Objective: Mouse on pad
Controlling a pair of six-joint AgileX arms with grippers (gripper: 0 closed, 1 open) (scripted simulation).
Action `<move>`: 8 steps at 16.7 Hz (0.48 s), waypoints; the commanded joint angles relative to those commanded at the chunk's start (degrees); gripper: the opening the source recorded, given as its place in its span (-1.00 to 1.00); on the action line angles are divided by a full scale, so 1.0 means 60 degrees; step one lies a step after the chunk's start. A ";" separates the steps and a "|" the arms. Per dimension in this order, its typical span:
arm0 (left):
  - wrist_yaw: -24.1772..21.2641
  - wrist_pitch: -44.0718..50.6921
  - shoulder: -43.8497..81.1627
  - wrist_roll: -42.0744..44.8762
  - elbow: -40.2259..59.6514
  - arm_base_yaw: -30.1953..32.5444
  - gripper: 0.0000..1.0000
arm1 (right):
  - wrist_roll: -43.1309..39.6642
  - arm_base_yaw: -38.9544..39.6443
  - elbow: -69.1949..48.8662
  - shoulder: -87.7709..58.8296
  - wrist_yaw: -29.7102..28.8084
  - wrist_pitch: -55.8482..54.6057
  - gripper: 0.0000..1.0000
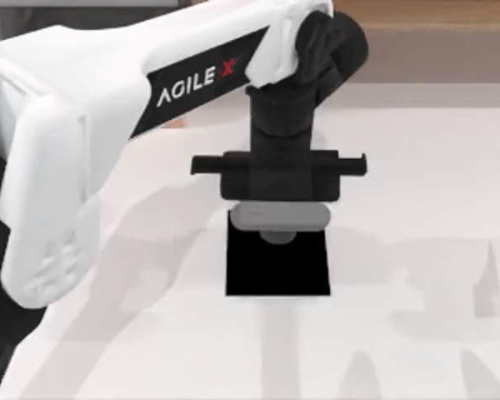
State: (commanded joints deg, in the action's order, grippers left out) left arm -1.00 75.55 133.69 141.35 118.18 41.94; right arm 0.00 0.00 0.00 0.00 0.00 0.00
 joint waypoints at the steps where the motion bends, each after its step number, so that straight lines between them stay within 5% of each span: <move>1: 0.0000 0.0000 0.0000 0.0000 0.0000 0.0000 -1.00 | 0.0000 0.0000 0.0000 0.0000 0.0000 0.0000 1.00; 8: -0.0084 -0.0140 0.0087 -0.0022 -0.0217 -0.0016 -1.00 | 0.0000 0.0000 0.0000 0.0000 0.0000 0.0000 1.00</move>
State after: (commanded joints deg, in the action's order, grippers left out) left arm -1.51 74.71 134.21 141.22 116.88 41.84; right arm 0.00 0.00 0.00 0.00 0.00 0.00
